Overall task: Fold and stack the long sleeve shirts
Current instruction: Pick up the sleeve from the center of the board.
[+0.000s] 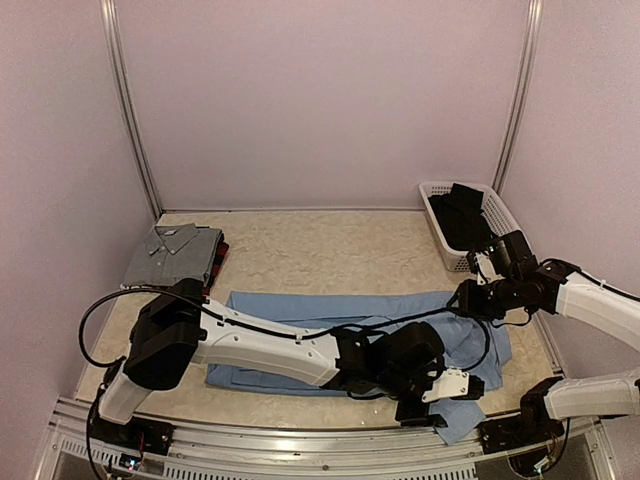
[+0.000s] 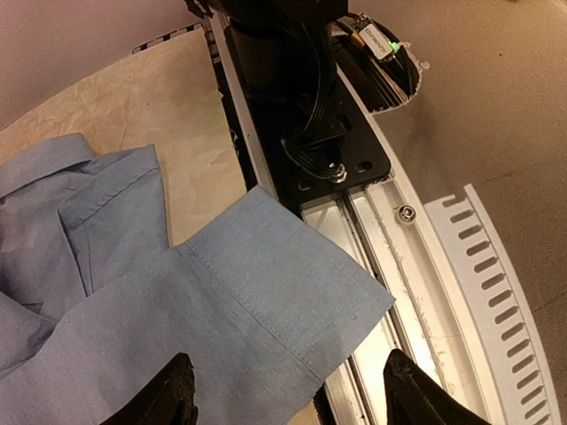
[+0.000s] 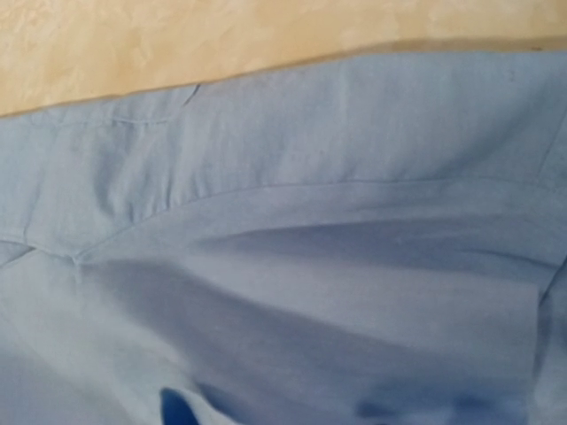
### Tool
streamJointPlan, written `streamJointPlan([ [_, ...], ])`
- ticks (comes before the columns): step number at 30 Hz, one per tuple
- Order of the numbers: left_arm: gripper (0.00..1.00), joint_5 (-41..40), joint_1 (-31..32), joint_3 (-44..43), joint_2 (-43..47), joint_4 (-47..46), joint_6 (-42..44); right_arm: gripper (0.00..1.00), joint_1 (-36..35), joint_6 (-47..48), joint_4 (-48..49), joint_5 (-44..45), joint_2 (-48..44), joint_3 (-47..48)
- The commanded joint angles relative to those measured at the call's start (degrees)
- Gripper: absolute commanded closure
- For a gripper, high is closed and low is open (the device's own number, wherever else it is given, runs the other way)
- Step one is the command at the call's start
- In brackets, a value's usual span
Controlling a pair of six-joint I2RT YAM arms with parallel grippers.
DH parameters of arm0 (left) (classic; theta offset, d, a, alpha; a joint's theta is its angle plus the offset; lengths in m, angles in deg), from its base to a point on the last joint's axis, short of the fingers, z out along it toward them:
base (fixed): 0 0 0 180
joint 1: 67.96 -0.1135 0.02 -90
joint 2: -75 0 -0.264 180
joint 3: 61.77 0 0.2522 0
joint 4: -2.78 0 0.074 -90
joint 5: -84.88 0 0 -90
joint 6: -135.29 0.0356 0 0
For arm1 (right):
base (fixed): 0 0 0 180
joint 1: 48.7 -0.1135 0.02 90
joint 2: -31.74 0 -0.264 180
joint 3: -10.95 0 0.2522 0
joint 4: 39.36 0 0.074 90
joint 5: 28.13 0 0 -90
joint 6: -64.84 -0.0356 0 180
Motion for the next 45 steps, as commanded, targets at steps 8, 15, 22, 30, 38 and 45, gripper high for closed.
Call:
streamJointPlan([
  [8,0.31,-2.62,0.96,-9.11,-8.83,8.03,5.33,0.61,0.65,0.27,0.49,-0.7,-2.4,-1.93],
  [15,0.38,-5.51,1.52,-9.77,-11.32,9.06,6.59,0.61,0.65,0.41,0.99,-1.11,-2.11,-2.49],
  [22,0.65,-4.21,1.5,-9.29,-11.22,8.89,6.24,0.61,0.65,0.41,2.14,-1.78,-1.17,-3.06],
  [30,0.88,1.62,-0.82,-7.3,-8.2,7.43,3.43,0.61,0.66,0.44,2.37,-1.83,-0.81,-3.17],
  [38,1.0,6.54,-3.68,-1.91,-2.41,2.99,-0.72,0.61,0.69,0.92,1.09,-1.2,-0.92,-1.67],
  [45,1.0,10.94,-6.33,5.33,8.1,-2.2,-6.66,0.56,0.82,2.77,-3.09,2.08,-2.22,5.28],
])
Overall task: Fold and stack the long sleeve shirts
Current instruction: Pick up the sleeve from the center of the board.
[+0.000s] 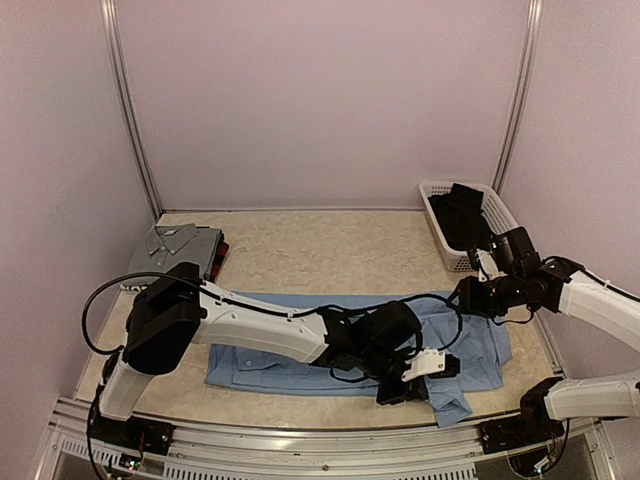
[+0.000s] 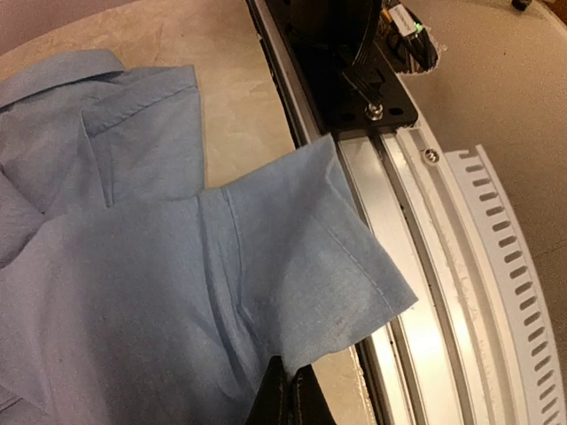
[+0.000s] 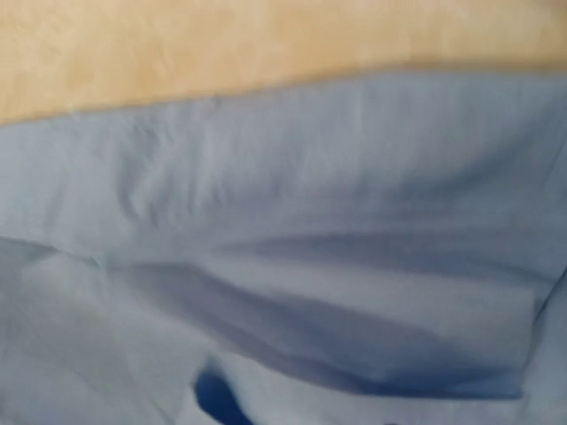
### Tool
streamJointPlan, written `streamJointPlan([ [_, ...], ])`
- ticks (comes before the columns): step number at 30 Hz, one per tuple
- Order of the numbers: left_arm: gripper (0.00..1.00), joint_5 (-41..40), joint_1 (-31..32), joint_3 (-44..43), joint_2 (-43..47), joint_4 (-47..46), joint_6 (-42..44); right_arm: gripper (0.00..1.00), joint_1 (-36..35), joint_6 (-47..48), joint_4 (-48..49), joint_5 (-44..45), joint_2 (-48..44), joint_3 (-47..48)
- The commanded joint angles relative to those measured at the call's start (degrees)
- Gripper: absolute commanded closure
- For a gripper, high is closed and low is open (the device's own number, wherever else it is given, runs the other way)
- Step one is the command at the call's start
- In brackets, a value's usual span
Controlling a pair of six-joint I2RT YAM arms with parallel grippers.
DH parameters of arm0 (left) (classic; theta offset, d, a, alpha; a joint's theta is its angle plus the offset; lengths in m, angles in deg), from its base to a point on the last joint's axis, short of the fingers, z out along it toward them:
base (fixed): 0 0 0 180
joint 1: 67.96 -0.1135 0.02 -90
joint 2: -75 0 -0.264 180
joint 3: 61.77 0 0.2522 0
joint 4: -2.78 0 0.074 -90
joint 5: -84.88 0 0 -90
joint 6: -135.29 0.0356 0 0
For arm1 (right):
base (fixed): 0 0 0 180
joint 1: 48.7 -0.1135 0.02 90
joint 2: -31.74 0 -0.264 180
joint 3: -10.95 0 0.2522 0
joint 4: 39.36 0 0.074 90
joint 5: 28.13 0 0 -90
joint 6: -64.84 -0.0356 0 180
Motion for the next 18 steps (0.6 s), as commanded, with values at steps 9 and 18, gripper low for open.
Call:
streamJointPlan([
  [9,1.0,8.07,0.14,7.33,20.13,-6.11,-8.58,0.54,3.07,5.05,-2.47,3.82,1.47,8.7],
  [18,1.0,6.49,3.48,5.62,27.73,-3.95,-12.78,0.54,4.55,6.66,-0.09,2.46,5.28,9.4],
])
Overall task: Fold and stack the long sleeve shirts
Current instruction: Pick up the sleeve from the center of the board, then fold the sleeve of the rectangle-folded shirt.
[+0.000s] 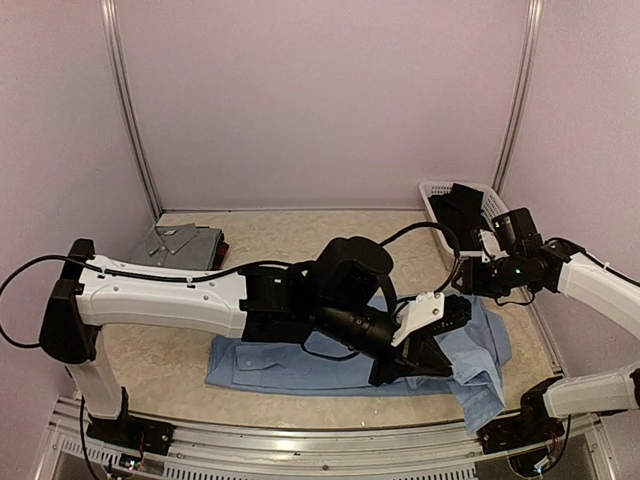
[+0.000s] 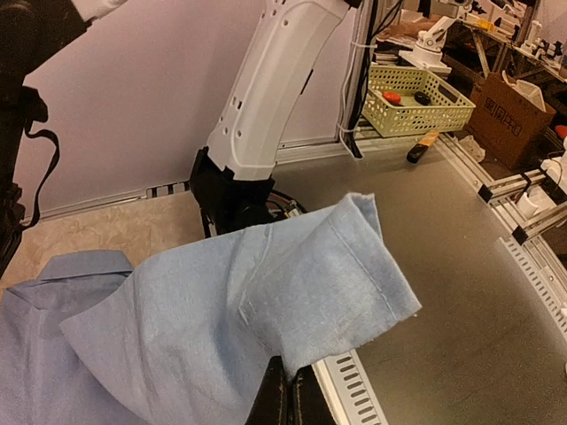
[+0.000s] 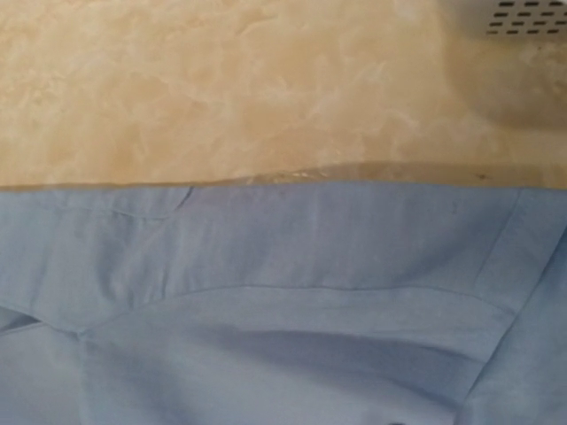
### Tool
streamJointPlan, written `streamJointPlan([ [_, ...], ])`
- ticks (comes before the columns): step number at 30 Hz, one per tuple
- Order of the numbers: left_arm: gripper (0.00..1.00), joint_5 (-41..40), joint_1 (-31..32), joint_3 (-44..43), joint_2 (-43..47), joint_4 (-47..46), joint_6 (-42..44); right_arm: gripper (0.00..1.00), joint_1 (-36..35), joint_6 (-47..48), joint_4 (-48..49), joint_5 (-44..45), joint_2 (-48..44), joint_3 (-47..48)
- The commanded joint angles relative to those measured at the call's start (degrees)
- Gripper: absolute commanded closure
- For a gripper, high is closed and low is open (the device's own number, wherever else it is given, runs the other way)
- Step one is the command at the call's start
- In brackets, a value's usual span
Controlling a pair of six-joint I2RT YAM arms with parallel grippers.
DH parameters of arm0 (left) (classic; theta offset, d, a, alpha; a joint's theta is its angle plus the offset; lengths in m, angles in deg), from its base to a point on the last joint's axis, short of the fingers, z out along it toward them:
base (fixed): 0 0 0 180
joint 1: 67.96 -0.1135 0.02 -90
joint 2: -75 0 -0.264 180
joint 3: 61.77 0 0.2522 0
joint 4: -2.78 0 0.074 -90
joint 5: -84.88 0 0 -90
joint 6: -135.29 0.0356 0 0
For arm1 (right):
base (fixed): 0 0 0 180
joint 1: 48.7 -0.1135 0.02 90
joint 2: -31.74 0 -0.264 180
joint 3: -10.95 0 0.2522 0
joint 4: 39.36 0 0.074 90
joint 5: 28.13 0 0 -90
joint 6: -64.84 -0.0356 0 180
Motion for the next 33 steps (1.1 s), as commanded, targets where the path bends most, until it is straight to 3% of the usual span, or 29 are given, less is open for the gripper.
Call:
streamJointPlan([
  [1,1.0,-0.43,1.67,-1.93,4.35,2.08,-2.27,0.54,1.03,1.75,1.53,-0.27,1.56,1.75],
  [13,1.0,1.41,5.76,-4.37,5.03,6.98,0.03,0.54,1.55,3.6,4.09,-2.02,5.97,2.17],
  [24,1.0,3.75,5.13,-3.48,4.32,12.14,4.04,0.54,1.61,3.85,5.6,-3.14,7.24,0.26],
  [33,1.0,5.16,-1.7,3.11,3.98,-0.55,-4.66,0.54,1.76,4.22,5.42,-2.33,8.57,1.08],
])
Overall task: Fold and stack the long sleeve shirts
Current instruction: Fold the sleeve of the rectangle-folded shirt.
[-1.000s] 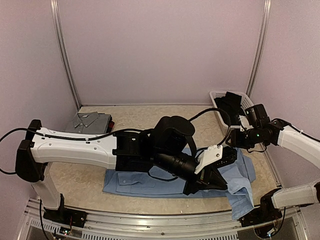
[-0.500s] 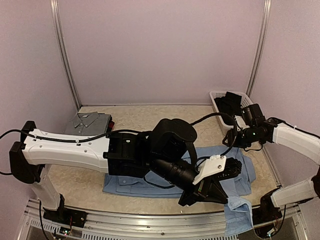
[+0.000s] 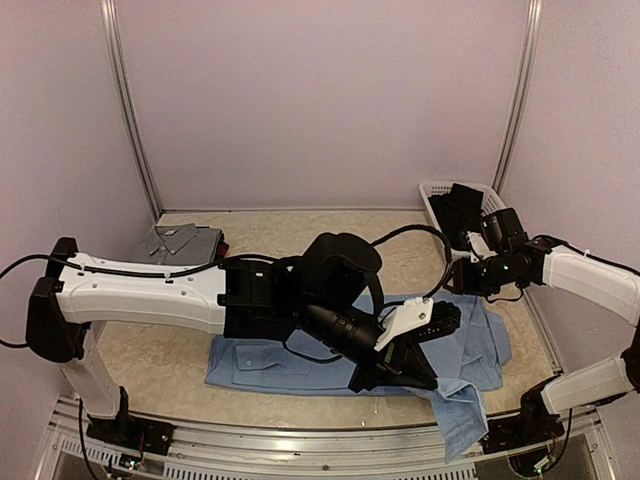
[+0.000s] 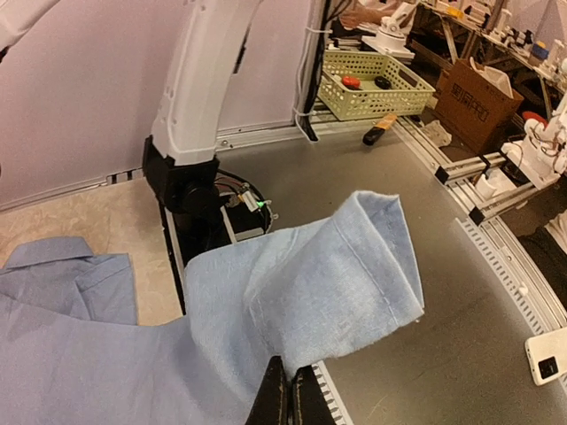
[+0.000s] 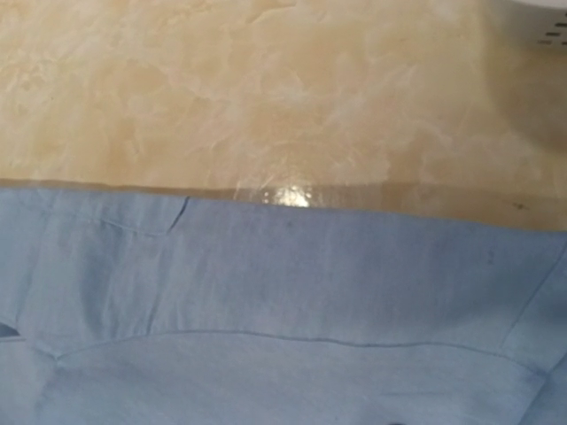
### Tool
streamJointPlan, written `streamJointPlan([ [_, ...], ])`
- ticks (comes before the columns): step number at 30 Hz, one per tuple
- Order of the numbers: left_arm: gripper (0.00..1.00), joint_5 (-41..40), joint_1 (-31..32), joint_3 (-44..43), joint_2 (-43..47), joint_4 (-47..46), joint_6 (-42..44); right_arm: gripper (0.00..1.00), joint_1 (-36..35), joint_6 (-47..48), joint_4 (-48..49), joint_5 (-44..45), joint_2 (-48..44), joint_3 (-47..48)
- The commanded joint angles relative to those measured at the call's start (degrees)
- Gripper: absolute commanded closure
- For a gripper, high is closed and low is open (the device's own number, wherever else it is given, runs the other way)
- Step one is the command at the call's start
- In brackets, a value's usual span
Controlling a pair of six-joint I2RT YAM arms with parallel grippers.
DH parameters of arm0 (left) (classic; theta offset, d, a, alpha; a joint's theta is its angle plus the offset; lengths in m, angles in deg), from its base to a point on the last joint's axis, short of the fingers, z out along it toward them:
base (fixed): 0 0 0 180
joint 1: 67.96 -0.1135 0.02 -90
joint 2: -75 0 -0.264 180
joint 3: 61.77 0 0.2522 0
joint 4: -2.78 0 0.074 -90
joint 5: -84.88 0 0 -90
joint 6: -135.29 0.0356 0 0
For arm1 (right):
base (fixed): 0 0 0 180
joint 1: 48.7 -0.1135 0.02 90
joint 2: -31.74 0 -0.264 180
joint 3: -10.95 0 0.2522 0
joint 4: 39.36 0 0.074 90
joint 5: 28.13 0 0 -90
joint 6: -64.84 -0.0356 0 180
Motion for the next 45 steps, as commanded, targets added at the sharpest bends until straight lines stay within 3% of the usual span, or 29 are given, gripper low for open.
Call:
streamJointPlan([
  [1,1.0,0.15,-4.16,3.01,-0.17,-10.24,-7.35,0.54,0.93,0.81,0.67,0.65,1.12,0.41],
  [19,1.0,-12.11,-19.85,6.56,-6.55,-25.46,-29.58,0.54,6.71,2.61,-0.36,1.42,1.07,2.27],
  [27,1.0,-13.45,-26.72,13.25,-5.0,-30.02,-33.29,0.54,6.88,3.18,0.61,0.67,2.0,1.73],
  [45,1.0,-22.22,-34.3,33.05,8.36,-34.35,-32.36,0.54,6.92,3.63,2.9,-2.54,4.58,0.28],
])
